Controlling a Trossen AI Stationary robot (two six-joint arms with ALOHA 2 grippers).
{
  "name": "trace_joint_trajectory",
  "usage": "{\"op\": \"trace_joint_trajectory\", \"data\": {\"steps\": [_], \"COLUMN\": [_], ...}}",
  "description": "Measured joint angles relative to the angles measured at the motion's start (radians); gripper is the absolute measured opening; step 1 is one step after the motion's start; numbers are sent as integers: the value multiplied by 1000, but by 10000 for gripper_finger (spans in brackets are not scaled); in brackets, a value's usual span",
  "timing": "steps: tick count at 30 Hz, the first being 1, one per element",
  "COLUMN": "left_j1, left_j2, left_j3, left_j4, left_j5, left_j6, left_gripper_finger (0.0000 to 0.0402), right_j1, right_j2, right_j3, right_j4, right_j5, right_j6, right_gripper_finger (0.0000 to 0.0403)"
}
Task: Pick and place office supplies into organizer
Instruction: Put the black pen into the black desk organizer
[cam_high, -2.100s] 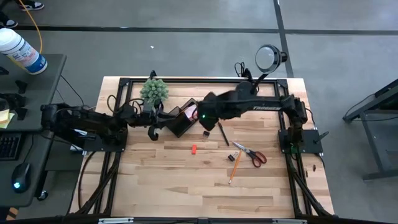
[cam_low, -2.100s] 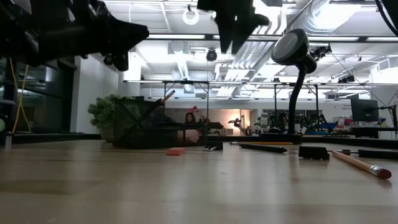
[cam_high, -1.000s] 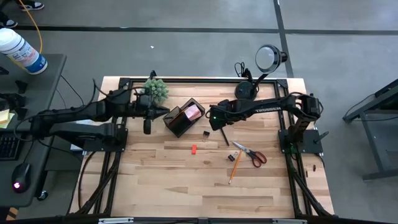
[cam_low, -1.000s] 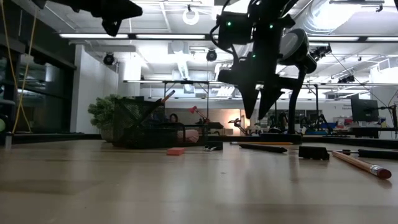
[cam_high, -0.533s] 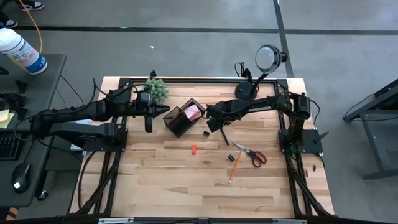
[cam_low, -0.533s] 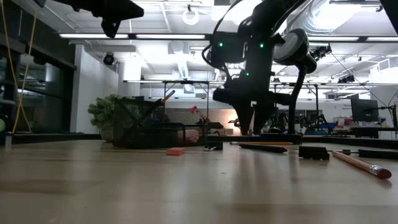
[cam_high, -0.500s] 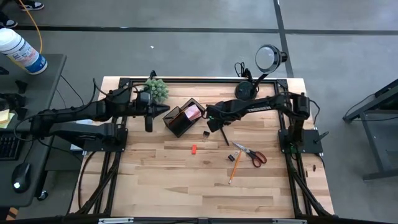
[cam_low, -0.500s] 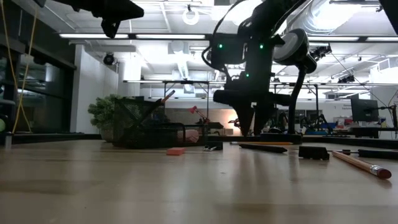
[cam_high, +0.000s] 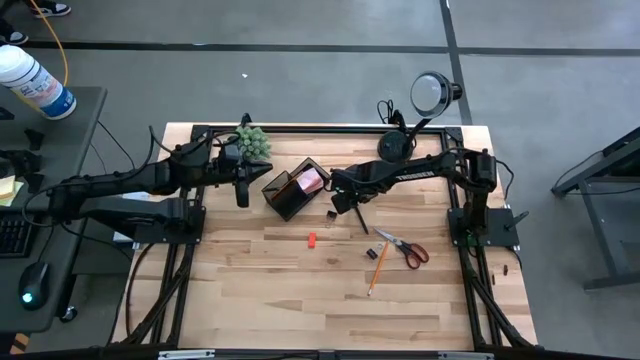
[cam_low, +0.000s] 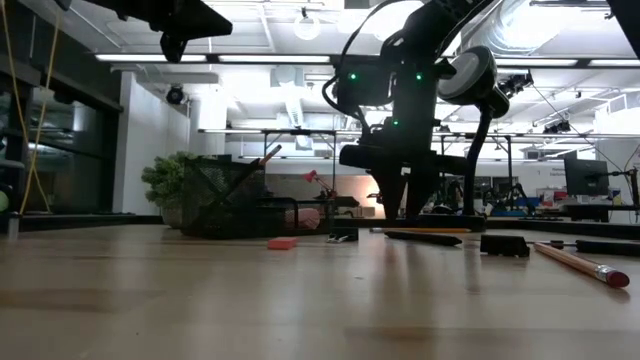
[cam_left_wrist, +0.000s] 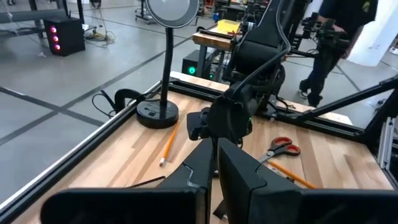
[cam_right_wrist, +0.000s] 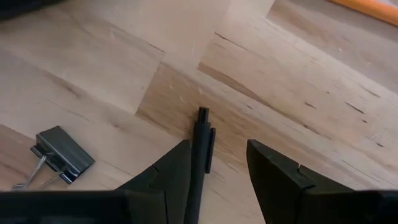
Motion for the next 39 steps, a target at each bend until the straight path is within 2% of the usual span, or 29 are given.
{"op": "trace_joint_trajectory", "data": {"steps": [16, 39], "left_j1": [0, 0], "left_j2": [0, 0], "left_j3": [0, 0], "left_j4": [1, 1], "left_j5": [3, 4], "left_j6": [6, 9], "left_gripper_finger": [14, 14], "right_j1": [1, 1], "right_j2": [47, 46], "right_j3": [0, 0], "right_j4": [-1, -14], "right_j5": [-19, -32], "right_j6": [27, 27], "right_gripper_finger": [149, 148]}}
